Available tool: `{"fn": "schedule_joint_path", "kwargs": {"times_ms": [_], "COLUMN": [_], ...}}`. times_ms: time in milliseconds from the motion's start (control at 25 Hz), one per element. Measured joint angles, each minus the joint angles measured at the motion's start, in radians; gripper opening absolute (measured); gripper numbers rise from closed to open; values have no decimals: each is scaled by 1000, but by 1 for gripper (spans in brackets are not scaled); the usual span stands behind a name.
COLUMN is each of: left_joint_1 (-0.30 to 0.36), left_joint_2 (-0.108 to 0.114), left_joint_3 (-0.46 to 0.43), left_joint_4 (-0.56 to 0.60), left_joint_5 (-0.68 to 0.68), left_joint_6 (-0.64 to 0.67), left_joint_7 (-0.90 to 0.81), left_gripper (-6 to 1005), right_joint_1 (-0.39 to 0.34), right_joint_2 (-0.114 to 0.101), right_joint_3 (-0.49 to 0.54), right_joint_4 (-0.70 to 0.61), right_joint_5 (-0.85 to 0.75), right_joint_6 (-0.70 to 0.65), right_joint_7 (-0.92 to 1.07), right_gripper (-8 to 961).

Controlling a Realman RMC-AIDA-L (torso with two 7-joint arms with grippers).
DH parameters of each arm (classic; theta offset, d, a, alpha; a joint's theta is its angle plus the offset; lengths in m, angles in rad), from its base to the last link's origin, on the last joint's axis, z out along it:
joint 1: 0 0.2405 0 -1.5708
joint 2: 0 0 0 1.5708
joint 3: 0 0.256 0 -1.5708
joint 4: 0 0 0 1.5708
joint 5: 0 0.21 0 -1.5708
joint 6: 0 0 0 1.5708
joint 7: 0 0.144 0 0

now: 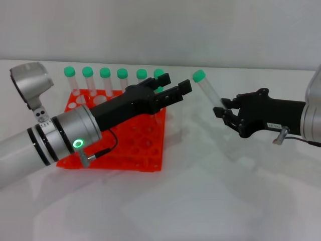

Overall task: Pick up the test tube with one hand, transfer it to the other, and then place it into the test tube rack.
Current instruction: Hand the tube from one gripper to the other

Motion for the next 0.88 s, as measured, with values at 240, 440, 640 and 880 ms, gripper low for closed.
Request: {"fn": "schedule_joint_path", "kwargs": {"times_ms": [240,440,640,880], "left_joint_1": [-14,-38,-44,-36], "left_joint_2": [-1,-1,-2,-2], "left_joint_3": [29,62,66,67], "left_joint_4": [-2,-3,1,3], "left_joint_5": [-1,-3,1,-1], "left_joint_6": [-19,-44,-46,-37], "left_joint_7": [1,-7,-1,9], "left_gripper": [716,711,706,700], "right_joint_1": [10,41,49,51], "right_joint_2": [0,5,6,5], "right_joint_3": [-41,-45,-49,-50], "right_joint_4": [-23,-12,-3,18], "right_joint_5": [30,32,33,33], "right_joint_6": [-1,-3,-31,-53], "right_joint_7": [-13,-14,-22,-24], "right_gripper": [259,267,274,283]}}
